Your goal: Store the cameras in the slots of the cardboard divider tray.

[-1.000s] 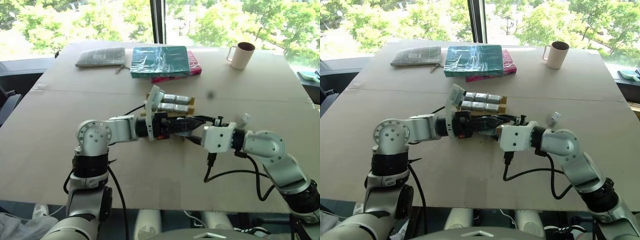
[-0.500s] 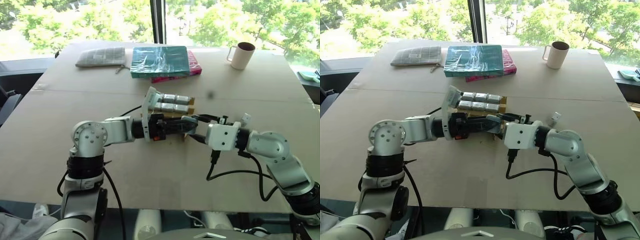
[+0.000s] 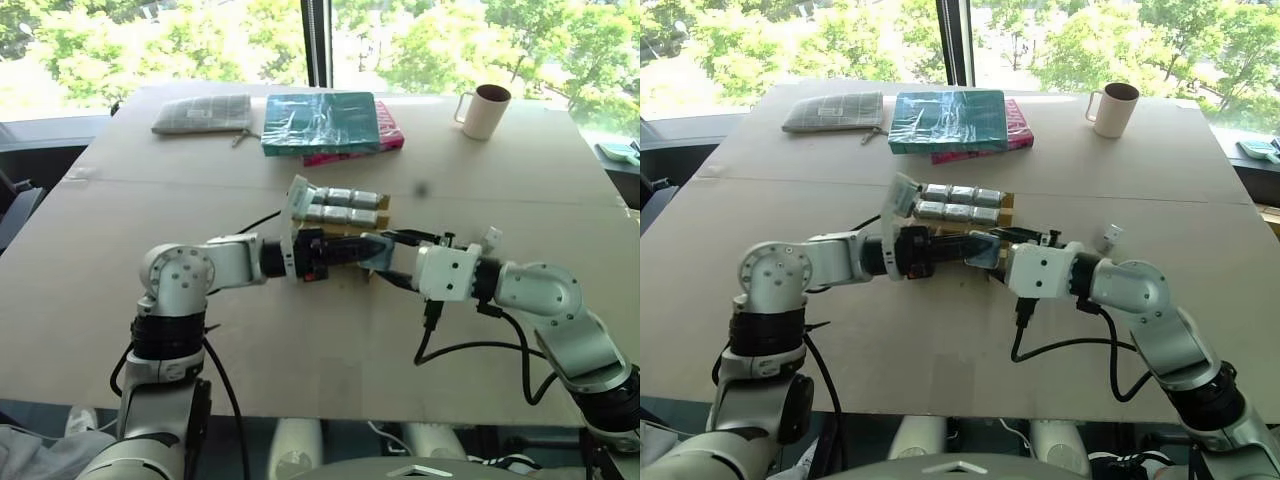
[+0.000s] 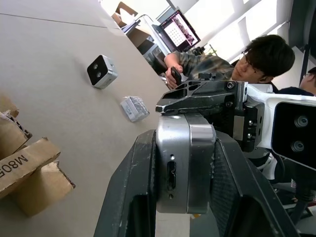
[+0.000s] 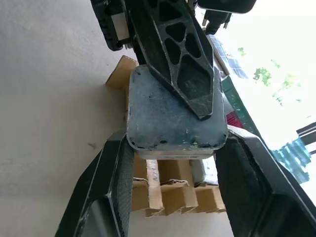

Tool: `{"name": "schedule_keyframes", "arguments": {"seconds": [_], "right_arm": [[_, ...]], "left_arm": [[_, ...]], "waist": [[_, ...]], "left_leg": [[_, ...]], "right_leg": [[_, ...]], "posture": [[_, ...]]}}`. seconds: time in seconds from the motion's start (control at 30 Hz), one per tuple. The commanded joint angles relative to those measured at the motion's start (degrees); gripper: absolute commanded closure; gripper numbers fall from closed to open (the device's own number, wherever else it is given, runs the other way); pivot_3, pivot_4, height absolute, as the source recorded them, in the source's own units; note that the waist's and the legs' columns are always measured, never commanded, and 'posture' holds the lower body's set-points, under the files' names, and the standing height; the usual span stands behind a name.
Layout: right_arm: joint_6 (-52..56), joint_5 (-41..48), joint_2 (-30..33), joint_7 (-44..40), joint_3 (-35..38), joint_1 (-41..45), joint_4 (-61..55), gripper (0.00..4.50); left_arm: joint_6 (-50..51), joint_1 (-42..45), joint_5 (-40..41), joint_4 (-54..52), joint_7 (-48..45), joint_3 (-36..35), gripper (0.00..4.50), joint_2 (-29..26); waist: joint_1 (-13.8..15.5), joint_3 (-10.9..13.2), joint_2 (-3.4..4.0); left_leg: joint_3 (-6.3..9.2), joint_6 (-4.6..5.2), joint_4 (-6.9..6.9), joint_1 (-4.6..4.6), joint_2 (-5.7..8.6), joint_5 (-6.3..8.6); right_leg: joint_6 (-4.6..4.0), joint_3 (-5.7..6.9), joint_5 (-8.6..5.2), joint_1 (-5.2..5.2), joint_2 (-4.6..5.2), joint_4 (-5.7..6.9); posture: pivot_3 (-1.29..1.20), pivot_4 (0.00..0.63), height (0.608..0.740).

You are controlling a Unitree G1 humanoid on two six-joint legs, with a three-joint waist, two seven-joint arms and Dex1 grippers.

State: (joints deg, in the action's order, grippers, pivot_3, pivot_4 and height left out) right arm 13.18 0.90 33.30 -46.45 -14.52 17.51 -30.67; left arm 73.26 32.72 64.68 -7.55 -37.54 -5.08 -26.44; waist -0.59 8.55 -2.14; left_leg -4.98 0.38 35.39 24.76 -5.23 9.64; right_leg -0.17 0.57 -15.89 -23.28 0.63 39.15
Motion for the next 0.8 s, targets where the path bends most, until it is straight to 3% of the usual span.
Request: {"name": "schedule_keyframes", "arguments": {"seconds": [0.03, 0.1, 0.13, 0.27, 0.43, 0.67, 0.8], "right_arm": [[2.72, 1.96, -1.13, 3.06, 4.79, 1.06, -0.74, 0.94], [3.38, 1.05, -1.68, 5.88, 6.82, 0.32, -0.65, 0.20], [4.26, 1.34, -2.03, 7.03, 8.09, -0.14, -0.98, 0.05], [10.05, 4.99, -4.77, 12.03, 14.73, -1.40, -2.94, 0.05], [13.56, 7.29, -6.58, 15.91, 19.26, -1.23, -4.69, 0.05], [14.84, 10.59, -4.94, 15.80, 24.54, -9.49, -10.86, 0.05], [16.62, 14.04, -3.69, 14.44, 28.05, -17.18, -17.33, 0.05]], "left_arm": [[-6.97, 2.89, -4.97, 2.16, -4.79, 0.47, 3.64, -1.69], [-12.52, 5.55, -9.47, 4.96, -8.02, 1.31, 3.64, -2.96], [-15.70, 6.91, -11.91, 6.49, -9.43, 1.66, 3.64, -3.36], [-26.89, 13.29, -18.38, 12.43, -9.48, 0.23, 3.64, -1.01], [-40.15, 20.43, -25.74, 17.54, -2.10, -1.88, 3.64, 6.09], [-35.25, 22.46, -24.93, 16.99, 0.65, -3.49, 3.64, 5.75], [-28.84, 19.47, -22.80, 13.58, -9.42, -1.51, 3.64, -2.76]], "waist": [[0.01, 0.00, 0.00], [0.12, 0.01, 0.00], [0.17, 0.01, 0.00], [0.54, 0.01, -0.01], [1.29, 0.04, 0.03], [1.23, 0.05, 0.06], [1.04, 0.08, 0.09]], "left_leg": [[0.00, 0.00, 0.00, 0.00, 0.00, 0.00], [0.00, 0.00, 0.00, 0.01, 0.00, 0.00], [-0.03, -0.01, 0.01, 0.03, 0.01, 0.00], [-0.07, 0.01, -0.04, 0.08, 0.05, 0.00], [-0.21, 0.01, -0.04, 0.18, 0.08, 0.01], [-0.20, 0.01, -0.08, 0.17, 0.07, 0.00], [-0.21, 0.01, -0.06, 0.15, 0.08, 0.00]], "right_leg": [[-0.02, 0.01, 0.01, 0.00, 0.00, 0.00], [-0.05, 0.03, 0.02, 0.00, -0.01, 0.00], [-0.06, 0.08, 0.02, -0.01, -0.02, 0.00], [-0.17, 0.08, 0.09, 0.00, 0.03, -0.10], [-0.17, 0.10, 0.11, -0.02, 0.04, -0.18], [0.01, 0.09, 0.00, -0.02, 0.00, -0.17], [0.06, 0.08, -0.01, -0.02, 0.00, -0.15]], "posture": [[0.00, 0.150, 0.740], [0.00, 0.150, 0.740], [0.00, 0.150, 0.740], [0.00, 0.150, 0.740], [0.00, 0.150, 0.740], [0.00, 0.150, 0.740], [0.00, 0.150, 0.740]]}}
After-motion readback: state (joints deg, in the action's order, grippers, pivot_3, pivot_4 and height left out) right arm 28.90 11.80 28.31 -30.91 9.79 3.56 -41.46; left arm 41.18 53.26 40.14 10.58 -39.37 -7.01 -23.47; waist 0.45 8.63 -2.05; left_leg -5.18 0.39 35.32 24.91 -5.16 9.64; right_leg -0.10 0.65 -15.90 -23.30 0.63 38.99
